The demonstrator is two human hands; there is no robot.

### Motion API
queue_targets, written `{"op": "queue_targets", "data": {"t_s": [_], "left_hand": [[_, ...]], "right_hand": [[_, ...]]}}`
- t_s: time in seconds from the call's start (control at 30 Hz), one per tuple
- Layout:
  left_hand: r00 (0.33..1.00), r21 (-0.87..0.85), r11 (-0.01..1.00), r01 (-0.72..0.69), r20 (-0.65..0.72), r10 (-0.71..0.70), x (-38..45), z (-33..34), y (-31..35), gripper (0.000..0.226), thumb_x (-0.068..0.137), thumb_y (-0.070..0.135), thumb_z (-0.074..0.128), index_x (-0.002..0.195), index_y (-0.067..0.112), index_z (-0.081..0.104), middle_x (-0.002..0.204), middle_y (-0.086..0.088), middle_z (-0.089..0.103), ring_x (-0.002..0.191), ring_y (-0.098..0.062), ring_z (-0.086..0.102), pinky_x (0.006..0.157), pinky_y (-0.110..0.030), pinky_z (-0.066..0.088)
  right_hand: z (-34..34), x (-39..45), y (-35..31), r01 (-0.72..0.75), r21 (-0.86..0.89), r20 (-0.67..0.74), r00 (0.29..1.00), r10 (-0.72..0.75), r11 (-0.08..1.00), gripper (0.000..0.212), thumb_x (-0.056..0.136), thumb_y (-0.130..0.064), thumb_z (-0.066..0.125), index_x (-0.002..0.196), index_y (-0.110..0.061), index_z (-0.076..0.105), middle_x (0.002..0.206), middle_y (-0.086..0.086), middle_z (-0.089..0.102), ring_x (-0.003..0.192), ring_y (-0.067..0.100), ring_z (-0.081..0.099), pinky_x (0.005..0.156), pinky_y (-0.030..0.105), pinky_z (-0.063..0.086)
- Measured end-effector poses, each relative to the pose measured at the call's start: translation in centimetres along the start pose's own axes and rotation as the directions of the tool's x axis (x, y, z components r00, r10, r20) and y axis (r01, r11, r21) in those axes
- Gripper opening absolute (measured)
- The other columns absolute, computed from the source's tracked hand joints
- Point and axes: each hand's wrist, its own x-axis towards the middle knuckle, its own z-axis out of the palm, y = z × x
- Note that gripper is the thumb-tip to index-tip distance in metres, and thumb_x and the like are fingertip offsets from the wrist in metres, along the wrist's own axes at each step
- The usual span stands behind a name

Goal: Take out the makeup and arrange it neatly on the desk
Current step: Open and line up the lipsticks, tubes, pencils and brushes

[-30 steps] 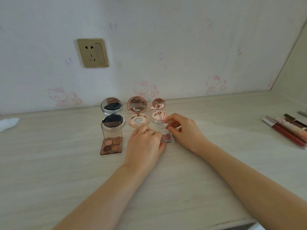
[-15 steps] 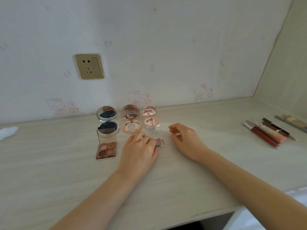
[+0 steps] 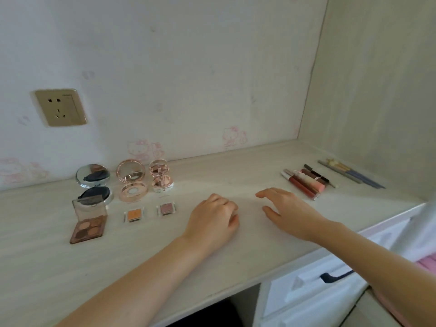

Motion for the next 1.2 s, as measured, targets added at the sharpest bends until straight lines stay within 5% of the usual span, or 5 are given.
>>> {"op": "queue_targets", "data": {"t_s": [0.4, 0.8, 0.87, 1.0, 1.2], "left_hand": [[0.992, -0.263, 0.965, 0.011, 0.122, 0.022, 9.3, 5.4, 7.9, 0.029, 0.091, 0.025, 0.052, 0.115, 0.017, 0.066, 0.118, -0.001, 0.064, 0.118, -0.020, 0.048, 0.095, -0.032, 0.043], [0.984, -0.345, 0.936, 0.070, 0.181, -0.007, 17.9, 8.6, 10.0, 0.029, 0.086, 0.024, 0.047, 0.107, 0.024, 0.067, 0.109, 0.000, 0.066, 0.109, -0.017, 0.054, 0.086, -0.038, 0.049], [0.973, -0.424, 0.898, 0.117, 0.231, -0.018, 19.1, 9.2, 10.4, 0.032, 0.078, 0.033, 0.041, 0.098, 0.034, 0.066, 0.101, 0.000, 0.067, 0.091, -0.016, 0.066, 0.079, -0.037, 0.053], [0.970, -0.306, 0.942, 0.141, 0.235, -0.068, 21.1, 10.4, 10.9, 0.028, 0.089, 0.026, 0.047, 0.110, 0.014, 0.061, 0.109, -0.009, 0.056, 0.097, -0.026, 0.059, 0.079, -0.038, 0.051], [0.944, -0.293, 0.935, 0.202, 0.312, -0.106, 22.5, 11.7, 10.5, 0.027, 0.091, 0.036, 0.045, 0.103, 0.017, 0.060, 0.104, -0.008, 0.058, 0.086, -0.027, 0.060, 0.069, -0.033, 0.048]], "right_hand": [[-3.5, -2.6, 10.4, -0.174, -0.026, -0.140, 0.976, 0.169, 0.984, 0.027, 0.094, -0.019, 0.052, 0.120, -0.020, 0.060, 0.124, -0.002, 0.058, 0.116, 0.019, 0.053, 0.095, 0.028, 0.042], [-4.7, -0.2, 16.9, -0.254, -0.050, -0.140, 0.959, 0.245, 0.966, 0.032, 0.093, -0.018, 0.049, 0.125, -0.025, 0.055, 0.119, -0.003, 0.058, 0.111, 0.017, 0.053, 0.093, 0.031, 0.046], [-4.5, 0.2, 17.2, -0.240, -0.046, -0.140, 0.963, 0.232, 0.970, 0.033, 0.093, -0.020, 0.051, 0.124, -0.026, 0.054, 0.119, -0.005, 0.058, 0.111, 0.016, 0.054, 0.091, 0.033, 0.048], [-3.8, 0.9, 17.6, -0.223, -0.078, -0.165, 0.964, 0.208, 0.972, 0.030, 0.092, -0.019, 0.054, 0.122, -0.023, 0.058, 0.116, -0.004, 0.057, 0.107, 0.017, 0.054, 0.086, 0.034, 0.050], [-2.9, 1.3, 18.4, -0.191, -0.073, -0.203, 0.964, 0.173, 0.979, 0.030, 0.090, -0.018, 0.059, 0.120, -0.019, 0.061, 0.116, -0.002, 0.056, 0.109, 0.019, 0.053, 0.087, 0.036, 0.051]]}}
